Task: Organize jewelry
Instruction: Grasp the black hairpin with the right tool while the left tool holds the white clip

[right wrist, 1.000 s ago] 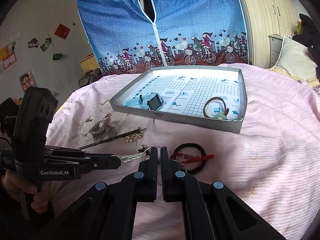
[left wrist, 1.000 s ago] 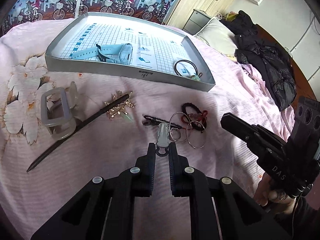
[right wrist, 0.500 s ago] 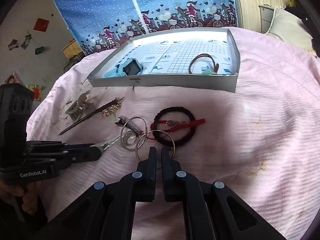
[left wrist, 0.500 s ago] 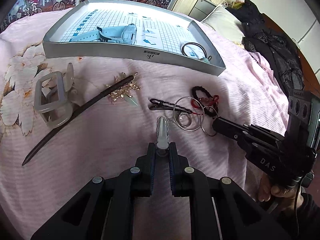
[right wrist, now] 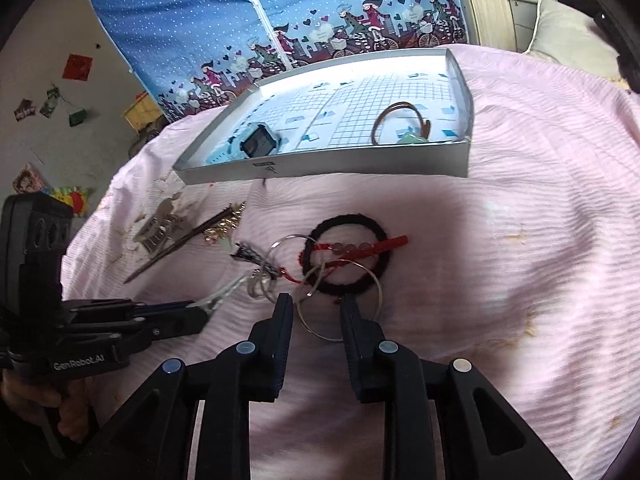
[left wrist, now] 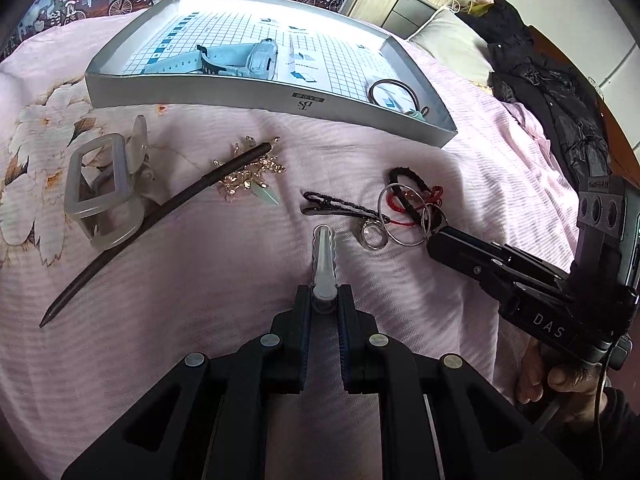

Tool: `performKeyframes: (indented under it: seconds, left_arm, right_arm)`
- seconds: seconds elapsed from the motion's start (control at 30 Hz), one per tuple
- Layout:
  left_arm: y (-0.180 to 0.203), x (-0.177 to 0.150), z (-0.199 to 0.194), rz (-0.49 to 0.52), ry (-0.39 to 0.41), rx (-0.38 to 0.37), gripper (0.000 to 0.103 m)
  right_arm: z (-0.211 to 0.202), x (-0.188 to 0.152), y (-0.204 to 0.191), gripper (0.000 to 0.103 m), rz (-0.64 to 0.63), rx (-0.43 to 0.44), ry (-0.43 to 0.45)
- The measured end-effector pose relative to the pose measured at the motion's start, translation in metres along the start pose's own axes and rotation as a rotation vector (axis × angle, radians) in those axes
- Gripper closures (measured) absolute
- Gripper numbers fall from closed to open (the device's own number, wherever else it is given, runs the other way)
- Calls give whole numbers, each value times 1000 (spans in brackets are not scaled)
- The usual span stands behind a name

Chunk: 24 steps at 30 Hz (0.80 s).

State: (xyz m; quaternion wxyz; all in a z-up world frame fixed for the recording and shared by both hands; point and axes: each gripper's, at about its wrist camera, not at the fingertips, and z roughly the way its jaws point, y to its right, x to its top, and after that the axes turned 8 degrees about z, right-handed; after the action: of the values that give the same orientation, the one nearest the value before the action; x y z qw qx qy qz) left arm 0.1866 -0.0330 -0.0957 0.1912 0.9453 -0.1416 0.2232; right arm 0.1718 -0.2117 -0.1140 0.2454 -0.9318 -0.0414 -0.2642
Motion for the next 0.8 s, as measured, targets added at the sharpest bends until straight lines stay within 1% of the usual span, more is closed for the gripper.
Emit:
performKeyframes:
  seconds: [0.1,0.2,0.3,0.37,0.4,0.43,0.47,0.53,0.6,0.63,0.7,0.8]
  left_arm:
    - [-4,-2,-3,-28,6,24,93]
    - [-6,-3,-3,-40,3,27,93]
    - [-5,-3,-2,-25,-7,33,93]
    - [-2,-3,2,3,-24,42,93]
    - [-1,-3,3,16,-31,48,93]
    - [0,-2,5,26,-37,52,93]
    - [1,-2,7,32,-41,54,93]
    - [1,-1,10,43,-51,49,93]
    - [1,0,14,78,-72,44,93]
    - [0,1,15,76,-75,39,93]
    - [-3,1,15,51,-70,24,93]
    - [-5,-1,8,10,-31,-5,94]
  right_arm:
    - [6,3,0,80,12,20,-12]
    - [11,6,2,80,39,30,-13]
    - [15,9,0,80,53,35,-14]
    - [18,8,-4,80,34,12,-20]
    - [19,8,-6,81,25,7,-21]
    - [20,7,-7,90,14,5,-22]
    - [20,6,-9,94,7,7,-29]
    - [20,5,-9,97,-3,1,-29]
    - [17,3,-11,98,-16,6,-19]
    - [15,3,-12,98,-22,6,-12]
    - [11,2,-15,98,-33,10,6]
    - [2,2,-19,98,-49,23,45]
